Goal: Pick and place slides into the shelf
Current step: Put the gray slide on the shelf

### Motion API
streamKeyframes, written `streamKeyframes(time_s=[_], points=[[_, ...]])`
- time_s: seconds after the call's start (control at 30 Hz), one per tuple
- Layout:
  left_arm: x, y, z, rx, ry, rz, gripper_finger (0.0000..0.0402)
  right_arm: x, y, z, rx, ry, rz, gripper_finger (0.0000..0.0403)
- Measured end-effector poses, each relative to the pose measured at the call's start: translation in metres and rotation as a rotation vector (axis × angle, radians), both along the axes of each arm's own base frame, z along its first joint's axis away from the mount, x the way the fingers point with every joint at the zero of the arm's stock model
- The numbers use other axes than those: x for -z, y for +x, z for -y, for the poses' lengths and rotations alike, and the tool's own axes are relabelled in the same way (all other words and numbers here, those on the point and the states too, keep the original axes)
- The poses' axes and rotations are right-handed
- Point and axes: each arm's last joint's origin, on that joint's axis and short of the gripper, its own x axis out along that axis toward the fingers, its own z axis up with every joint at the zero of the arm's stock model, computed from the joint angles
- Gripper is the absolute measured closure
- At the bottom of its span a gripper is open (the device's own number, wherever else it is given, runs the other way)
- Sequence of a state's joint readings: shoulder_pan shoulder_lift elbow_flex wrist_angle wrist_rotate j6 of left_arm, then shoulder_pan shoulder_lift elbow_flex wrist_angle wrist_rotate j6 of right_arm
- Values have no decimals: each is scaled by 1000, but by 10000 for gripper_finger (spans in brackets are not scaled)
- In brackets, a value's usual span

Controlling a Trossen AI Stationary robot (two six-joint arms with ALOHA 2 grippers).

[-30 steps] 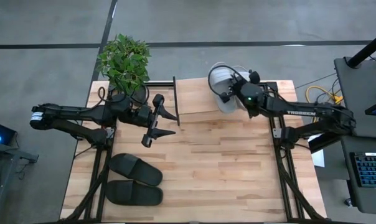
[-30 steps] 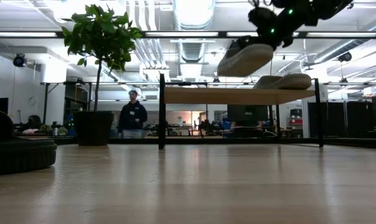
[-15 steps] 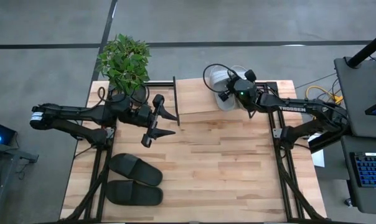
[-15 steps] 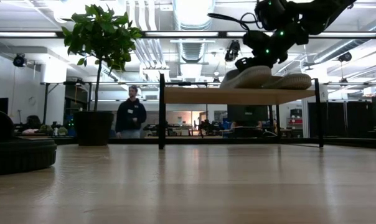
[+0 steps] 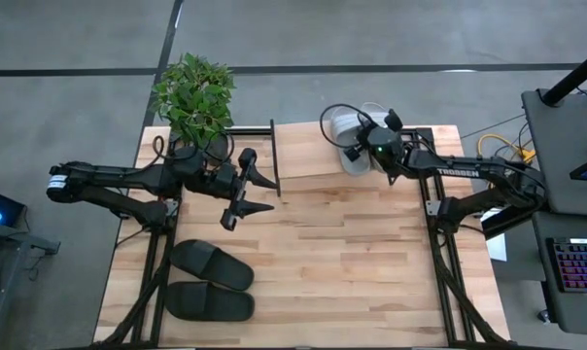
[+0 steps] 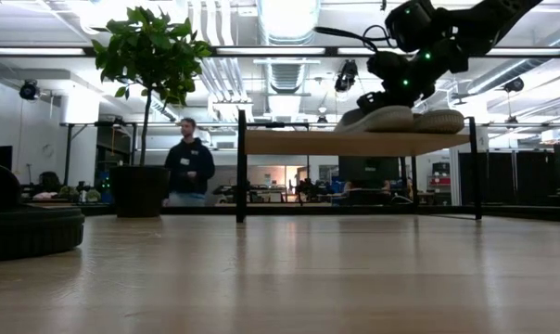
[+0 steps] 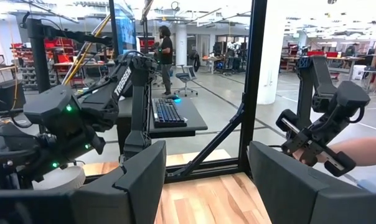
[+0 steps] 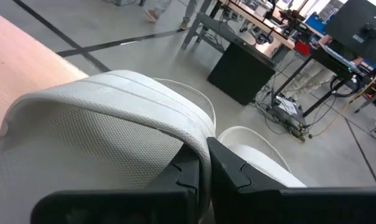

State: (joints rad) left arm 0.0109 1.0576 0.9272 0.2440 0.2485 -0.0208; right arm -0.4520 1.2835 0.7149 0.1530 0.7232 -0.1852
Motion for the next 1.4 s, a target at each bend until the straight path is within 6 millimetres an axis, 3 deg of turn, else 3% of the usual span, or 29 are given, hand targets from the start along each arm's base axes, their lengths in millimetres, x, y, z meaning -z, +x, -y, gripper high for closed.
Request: streamKeyframes(time_s=[1.07, 1.4], points=[[0, 0, 0, -1, 1, -1, 187, -1, -9, -4, 11, 21, 1, 394], [1, 0, 0, -1, 1, -1, 187, 0, -10, -5, 27, 53, 50, 346]])
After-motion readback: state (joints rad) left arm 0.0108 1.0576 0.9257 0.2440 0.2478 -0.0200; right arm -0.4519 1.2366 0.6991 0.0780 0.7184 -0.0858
